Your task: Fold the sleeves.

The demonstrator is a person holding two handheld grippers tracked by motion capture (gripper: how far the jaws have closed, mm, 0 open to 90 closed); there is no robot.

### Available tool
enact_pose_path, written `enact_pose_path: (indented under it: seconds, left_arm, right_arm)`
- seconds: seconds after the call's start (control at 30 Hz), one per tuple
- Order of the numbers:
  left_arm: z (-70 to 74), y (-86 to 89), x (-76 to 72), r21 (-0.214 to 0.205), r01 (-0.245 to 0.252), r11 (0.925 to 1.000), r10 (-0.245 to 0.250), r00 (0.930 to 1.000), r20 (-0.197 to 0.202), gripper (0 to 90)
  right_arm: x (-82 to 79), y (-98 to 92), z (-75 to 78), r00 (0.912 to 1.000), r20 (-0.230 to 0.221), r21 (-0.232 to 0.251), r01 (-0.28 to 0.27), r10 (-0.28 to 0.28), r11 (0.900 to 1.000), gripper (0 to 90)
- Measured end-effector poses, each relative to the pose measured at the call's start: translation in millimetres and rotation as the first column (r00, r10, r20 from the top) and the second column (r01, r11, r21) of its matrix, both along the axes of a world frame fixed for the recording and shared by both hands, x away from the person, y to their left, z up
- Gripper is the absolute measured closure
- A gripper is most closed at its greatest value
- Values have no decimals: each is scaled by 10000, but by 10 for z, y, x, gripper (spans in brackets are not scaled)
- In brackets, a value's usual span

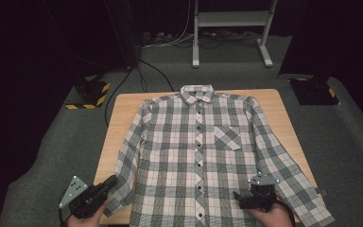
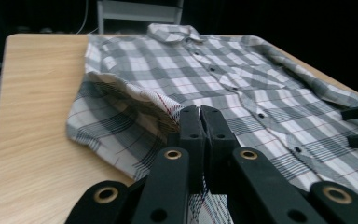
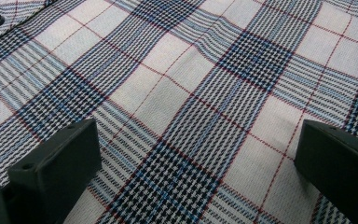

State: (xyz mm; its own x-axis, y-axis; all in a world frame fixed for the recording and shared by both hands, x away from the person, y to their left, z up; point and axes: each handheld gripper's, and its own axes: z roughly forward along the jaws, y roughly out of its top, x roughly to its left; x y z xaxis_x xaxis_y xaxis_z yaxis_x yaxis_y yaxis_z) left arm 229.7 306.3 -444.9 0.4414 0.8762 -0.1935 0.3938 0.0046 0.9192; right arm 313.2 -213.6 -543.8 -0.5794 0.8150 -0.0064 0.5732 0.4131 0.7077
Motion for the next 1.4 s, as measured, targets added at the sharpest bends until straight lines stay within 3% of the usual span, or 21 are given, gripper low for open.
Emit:
enact_pose_path:
  seconds: [0.27, 0.5, 0.7, 1.1, 1.4]
  left_arm:
    - [127, -189, 48, 133, 448, 9989, -451, 9986, 257, 884]
    - [154, -374, 92, 290, 936, 9952, -943, 9953, 224, 885]
    - [81, -655, 165, 490, 1613, 9857, -1613, 9869, -42, 885]
    - [6, -1045, 281, 489, 2355, 9706, -2347, 9718, -212, 885]
    - [88, -1251, 344, 611, 2791, 9583, -2793, 9602, -53, 885]
  right_arm:
    - [0, 0, 0, 10000, 0, -1, -4, 4, 10000, 0]
    - [0, 0, 0, 10000, -2, -2, -4, 4, 10000, 0]
    - [0, 0, 0, 10000, 0, -1, -6, 6, 10000, 0]
    - [0, -1, 0, 10000, -1, -1, -10, 10, 10000, 0]
    - [0, -1, 0, 10000, -2, 1, -10, 10, 10000, 0]
